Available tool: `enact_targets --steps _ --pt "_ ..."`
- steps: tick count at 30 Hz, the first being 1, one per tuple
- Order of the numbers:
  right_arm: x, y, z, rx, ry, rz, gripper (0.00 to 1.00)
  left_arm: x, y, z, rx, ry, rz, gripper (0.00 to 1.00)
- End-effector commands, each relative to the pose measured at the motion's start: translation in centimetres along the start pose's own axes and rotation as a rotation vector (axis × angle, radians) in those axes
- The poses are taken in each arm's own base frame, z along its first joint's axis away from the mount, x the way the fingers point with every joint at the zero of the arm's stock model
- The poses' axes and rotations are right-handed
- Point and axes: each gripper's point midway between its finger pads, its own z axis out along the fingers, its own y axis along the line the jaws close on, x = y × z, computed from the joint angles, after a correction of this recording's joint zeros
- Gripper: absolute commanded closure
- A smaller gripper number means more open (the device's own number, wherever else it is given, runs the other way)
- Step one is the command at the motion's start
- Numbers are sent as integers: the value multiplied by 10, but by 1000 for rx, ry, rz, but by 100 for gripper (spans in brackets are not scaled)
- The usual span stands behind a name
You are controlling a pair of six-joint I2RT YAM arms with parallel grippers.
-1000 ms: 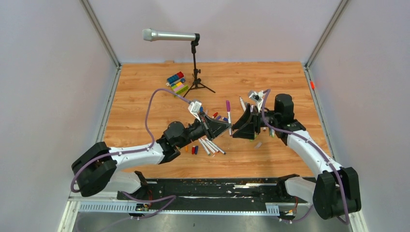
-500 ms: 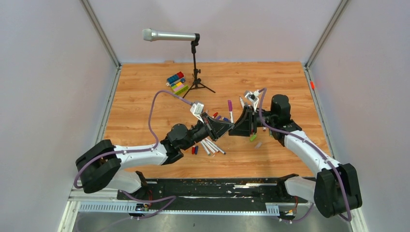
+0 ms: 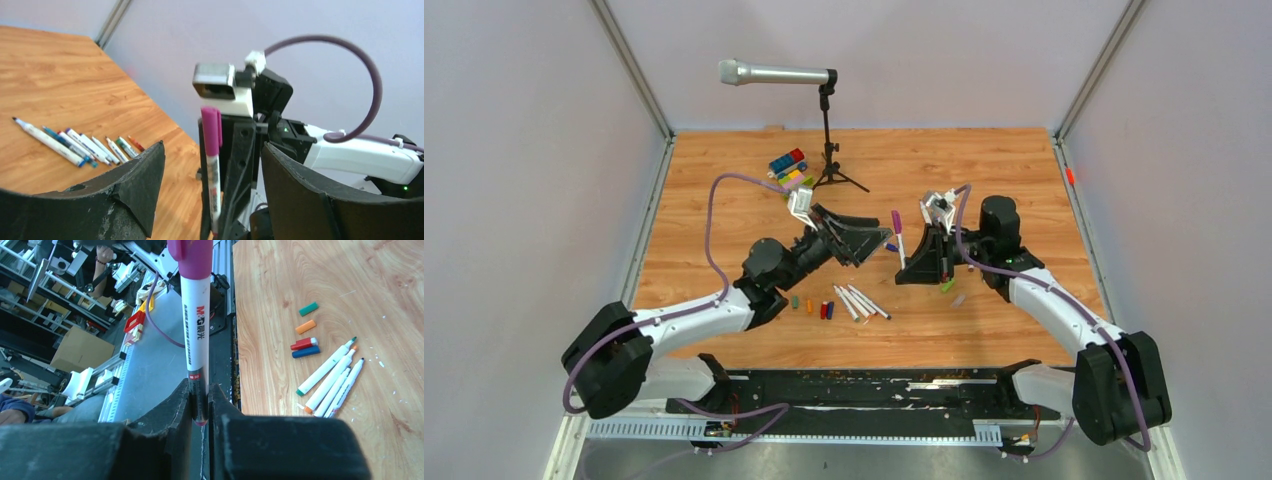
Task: Open the pen caps
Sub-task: Open the pen cap from the pen.
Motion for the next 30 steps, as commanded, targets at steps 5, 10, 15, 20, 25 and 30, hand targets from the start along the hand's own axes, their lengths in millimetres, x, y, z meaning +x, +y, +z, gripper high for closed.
enact_targets --steps 5,10,15,20,25,30 --pt "4 18 2 -101 48 -57 100 -20 -34 14 191 95 2 23" --pt "6 20 4 -119 58 -59 100 -16 -37 19 241 106 -28 20" --pt "6 20 4 -118 59 -57 100 -11 -41 21 290 109 -80 33" --pt "7 19 4 -116 60 -51 100 -13 -47 23 360 88 -138 75" --pt "7 15 4 -101 62 -68 95 -17 -41 24 344 50 -153 100" --pt "-3 20 0 -72 56 -134 42 -7 -23 22 238 65 -152 100"
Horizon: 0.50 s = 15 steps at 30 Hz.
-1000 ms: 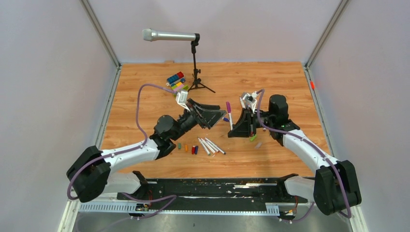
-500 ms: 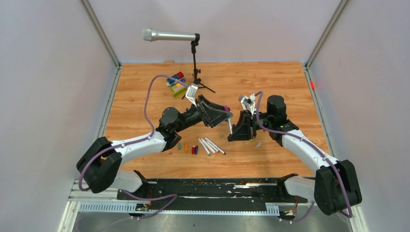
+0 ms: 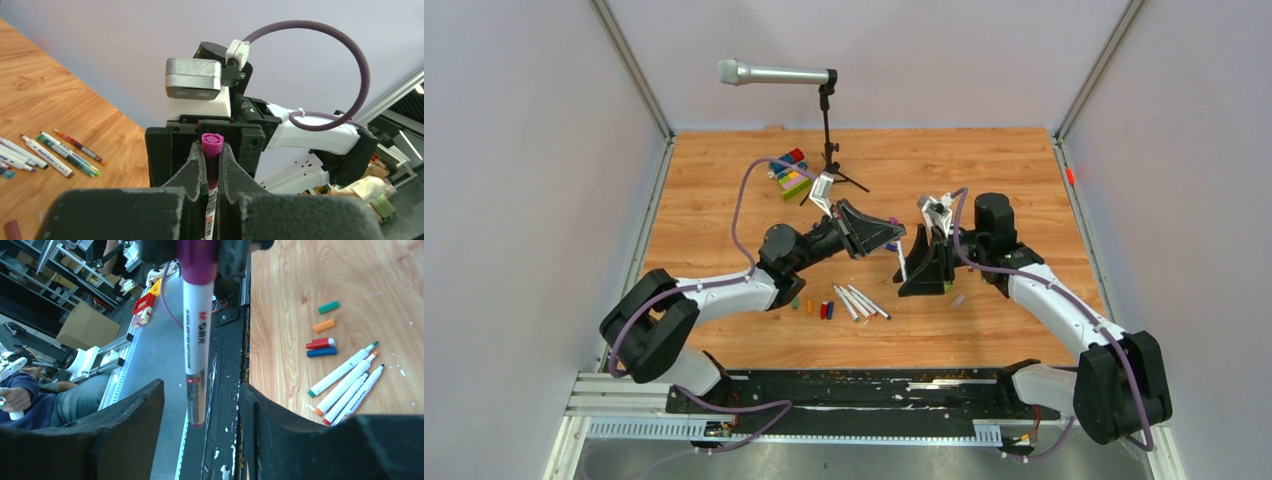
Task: Open the pen caps
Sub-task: Open the pen cap from the pen.
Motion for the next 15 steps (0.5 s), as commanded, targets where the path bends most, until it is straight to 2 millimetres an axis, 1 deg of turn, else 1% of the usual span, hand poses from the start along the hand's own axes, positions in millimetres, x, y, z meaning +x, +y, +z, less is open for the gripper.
enact_targets --steps 1,4,6,12,13,14,15 --pt "-15 4 -4 37 -8 -109 40 -9 -6 -4 -37 -59 22 100" --pt "-20 -2 -8 77 -27 -107 39 6 5 -9 -135 -54 42 100" --pt "-22 -6 -8 98 -34 -96 40 12 8 -10 -171 -60 53 100" --pt "-24 -13 -9 137 -51 -64 45 15 12 -9 -222 -79 80 100" --pt "-24 -14 -9 139 -51 -60 52 16 12 -8 -223 -80 79 100" --pt "-24 -13 -8 135 -53 -64 71 15 12 -8 -222 -86 78 100" --pt "-25 -12 -8 127 -56 -73 94 13 12 -8 -222 -99 79 100"
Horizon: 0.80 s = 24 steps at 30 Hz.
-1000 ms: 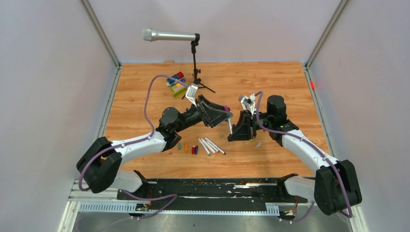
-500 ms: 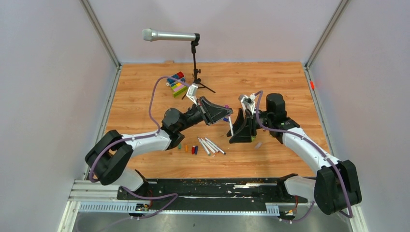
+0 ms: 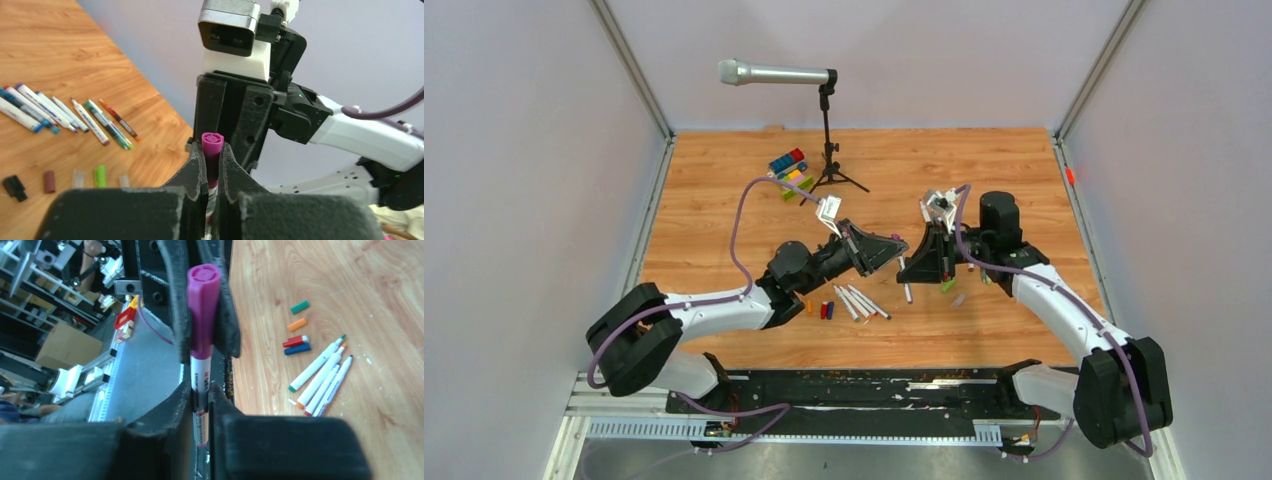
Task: Open the pen caps
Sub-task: Open the pen cap from the pen.
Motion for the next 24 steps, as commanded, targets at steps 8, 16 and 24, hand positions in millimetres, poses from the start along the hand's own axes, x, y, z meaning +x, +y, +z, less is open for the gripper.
enact_targets --steps 8,16,24 --pt "7 11 6 -87 3 17 100 -187 -5 -34 -170 -582 247 100" --pt "15 -13 11 23 23 -19 100 -264 -23 -61 -196 -699 325 100" --pt "31 -86 -2 424 94 -96 97 -169 55 -100 -482 -392 127 100"
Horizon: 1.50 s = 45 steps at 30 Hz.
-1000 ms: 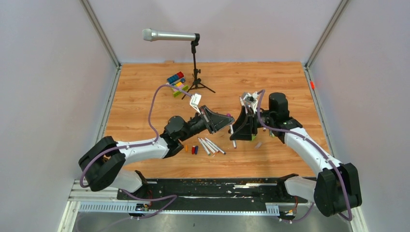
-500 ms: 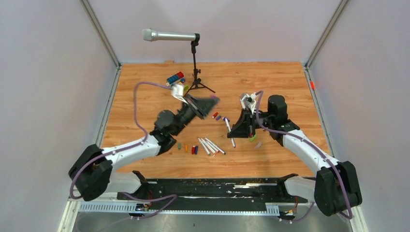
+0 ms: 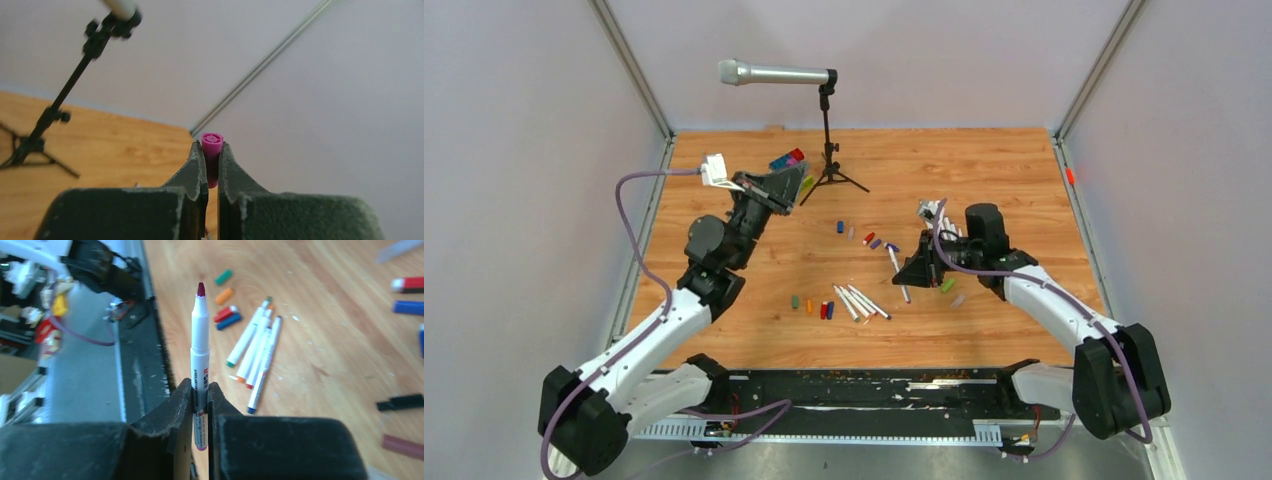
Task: Open the pen caps
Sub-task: Open the pen cap from the pen, then place the pen cap at the center of the board, then place the pen at the center of the board.
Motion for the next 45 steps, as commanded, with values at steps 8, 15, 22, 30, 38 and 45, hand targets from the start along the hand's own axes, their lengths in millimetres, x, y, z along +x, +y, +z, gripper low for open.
enact_targets --steps 8,15,22,30,38,45 --pt "35 -74 28 329 280 -122 95 137 87 -136 -333 602 -159 100" --pt "57 -91 41 355 390 -69 93 199 100 -198 -436 894 -184 100" --pt "76 -102 49 369 472 -13 89 242 106 -234 -583 1026 -68 99" --pt "86 -101 53 353 508 6 84 276 122 -239 -697 1143 50 99" --pt "87 -99 54 342 512 7 81 290 135 -240 -750 1176 106 94" --pt "91 -99 55 333 527 15 80 292 141 -241 -766 1175 127 90"
